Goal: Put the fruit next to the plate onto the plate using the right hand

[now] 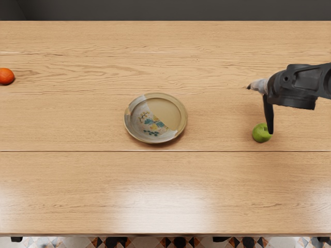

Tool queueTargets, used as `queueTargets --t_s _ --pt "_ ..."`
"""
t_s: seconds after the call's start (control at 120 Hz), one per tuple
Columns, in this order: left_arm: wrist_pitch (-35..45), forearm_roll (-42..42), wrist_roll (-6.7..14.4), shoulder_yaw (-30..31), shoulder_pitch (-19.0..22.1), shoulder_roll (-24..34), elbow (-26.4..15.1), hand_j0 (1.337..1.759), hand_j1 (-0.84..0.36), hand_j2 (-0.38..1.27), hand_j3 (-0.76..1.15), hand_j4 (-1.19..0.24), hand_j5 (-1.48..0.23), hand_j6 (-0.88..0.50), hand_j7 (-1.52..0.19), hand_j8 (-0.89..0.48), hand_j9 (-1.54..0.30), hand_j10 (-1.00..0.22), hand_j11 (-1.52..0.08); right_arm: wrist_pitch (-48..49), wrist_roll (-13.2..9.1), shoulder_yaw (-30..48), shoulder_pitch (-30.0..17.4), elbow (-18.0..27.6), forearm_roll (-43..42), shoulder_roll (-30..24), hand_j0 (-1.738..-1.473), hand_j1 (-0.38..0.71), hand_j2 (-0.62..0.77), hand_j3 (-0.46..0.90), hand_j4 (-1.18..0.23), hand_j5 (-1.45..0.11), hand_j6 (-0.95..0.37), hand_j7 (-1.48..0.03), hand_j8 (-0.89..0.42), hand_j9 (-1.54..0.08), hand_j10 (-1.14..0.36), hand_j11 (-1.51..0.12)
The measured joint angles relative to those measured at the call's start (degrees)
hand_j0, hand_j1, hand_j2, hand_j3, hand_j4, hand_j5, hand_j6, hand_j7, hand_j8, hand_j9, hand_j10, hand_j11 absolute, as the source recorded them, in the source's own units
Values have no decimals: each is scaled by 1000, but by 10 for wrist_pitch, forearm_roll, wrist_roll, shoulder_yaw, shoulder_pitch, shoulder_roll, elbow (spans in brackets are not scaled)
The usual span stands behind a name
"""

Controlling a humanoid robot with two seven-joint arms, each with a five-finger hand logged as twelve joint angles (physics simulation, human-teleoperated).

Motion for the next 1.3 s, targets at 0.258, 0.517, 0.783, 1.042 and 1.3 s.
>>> queueTargets --t_s 0.258,0.517,0.783,1.042,1.3 --pt "0 0 0 0 0 0 -1 1658 334 3 0 -13 -17 -14 -17 -13 -17 -13 -17 -106 0 -2 -38 25 -4 -5 -1658 -349 1 0 -2 0 -3 0 -2 0 -1 0" --pt "0 0 0 0 0 0 -1 1658 334 3 0 -13 -17 -14 -17 -13 -17 -13 -17 -118 0 -6 -50 46 -2 -6 -1658 -349 1 0 -1 0 -2 0 -2 0 -1 0" --pt "0 0 0 -1 0 0 -2 1658 334 3 0 -13 -17 -14 -17 -13 -17 -13 -17 -134 0 -8 -79 58 -12 -12 -1658 -320 -4 0 -26 -32 -27 -32 -26 -32 -25 -32" --pt "0 0 0 -1 -1 0 -3 1658 334 3 0 -13 -17 -13 -17 -13 -17 -13 -17 -145 0 -5 -81 59 -25 -29 -1658 -230 -17 0 -101 -130 -100 -119 -102 -130 -101 -130" --pt "0 0 0 -1 -1 0 -3 1658 334 3 0 -13 -17 -13 -17 -13 -17 -13 -17 -146 0 -4 -77 61 -33 -33 -1658 -132 -35 0 -183 -236 -183 -232 -183 -236 -182 -236"
